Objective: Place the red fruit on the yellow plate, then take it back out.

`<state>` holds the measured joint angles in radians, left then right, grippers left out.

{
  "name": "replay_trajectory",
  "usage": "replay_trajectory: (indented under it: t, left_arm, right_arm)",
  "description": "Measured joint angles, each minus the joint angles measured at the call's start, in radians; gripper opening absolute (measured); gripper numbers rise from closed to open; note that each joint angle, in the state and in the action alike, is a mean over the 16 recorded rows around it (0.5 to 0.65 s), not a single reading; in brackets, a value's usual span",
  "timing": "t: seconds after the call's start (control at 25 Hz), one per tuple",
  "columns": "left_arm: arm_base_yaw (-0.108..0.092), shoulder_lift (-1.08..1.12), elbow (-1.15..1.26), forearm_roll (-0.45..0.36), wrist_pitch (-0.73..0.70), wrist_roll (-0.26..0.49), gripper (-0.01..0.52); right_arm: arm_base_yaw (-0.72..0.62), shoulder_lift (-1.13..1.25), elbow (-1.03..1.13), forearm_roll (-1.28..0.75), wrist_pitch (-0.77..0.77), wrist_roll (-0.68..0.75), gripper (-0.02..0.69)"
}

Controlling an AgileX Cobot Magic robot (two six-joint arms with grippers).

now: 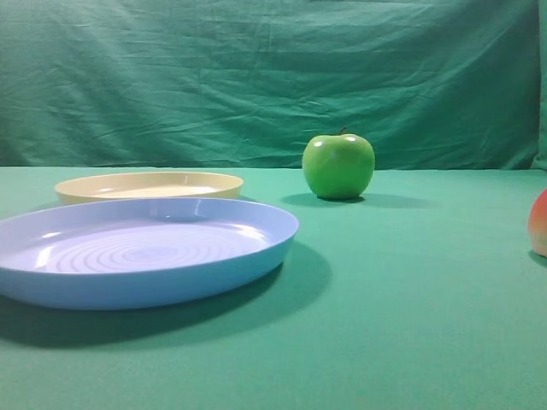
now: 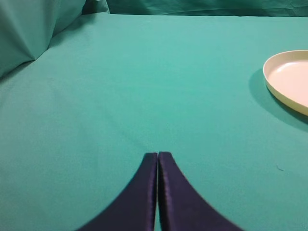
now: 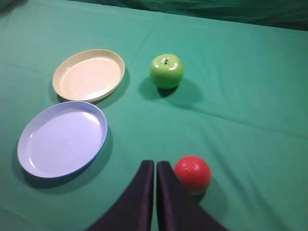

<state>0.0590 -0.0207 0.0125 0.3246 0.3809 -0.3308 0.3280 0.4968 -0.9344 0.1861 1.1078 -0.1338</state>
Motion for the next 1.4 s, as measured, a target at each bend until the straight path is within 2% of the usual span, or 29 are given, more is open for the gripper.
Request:
replay_trajectory:
  t: [0.4,0.84,1.12,1.4]
  left_arm:
    - [0.0,0.0,0.0,0.0,0.0,0.0,0.0]
    - [0.0,0.0,0.0,0.0,0.0,0.0,0.0]
    - [0.0,0.0,0.0,0.0,0.0,0.001,0.0]
    - [0.0,0.0,0.0,0.0,0.0,0.002,0.0]
  right_arm:
    - [-0.103,-0.147,0.131,-0.112,-0.137,0.059,0.0]
    - [-0.273,-0.367,0.526,-0.151,-0.445,0.077,0.0]
    - [-0.295,-0.468,0.775,-0.151,-0.601,0.08,0.0]
    - [-0.295,-0.505,0.913,-0.151,-0.669,0.084,0.0]
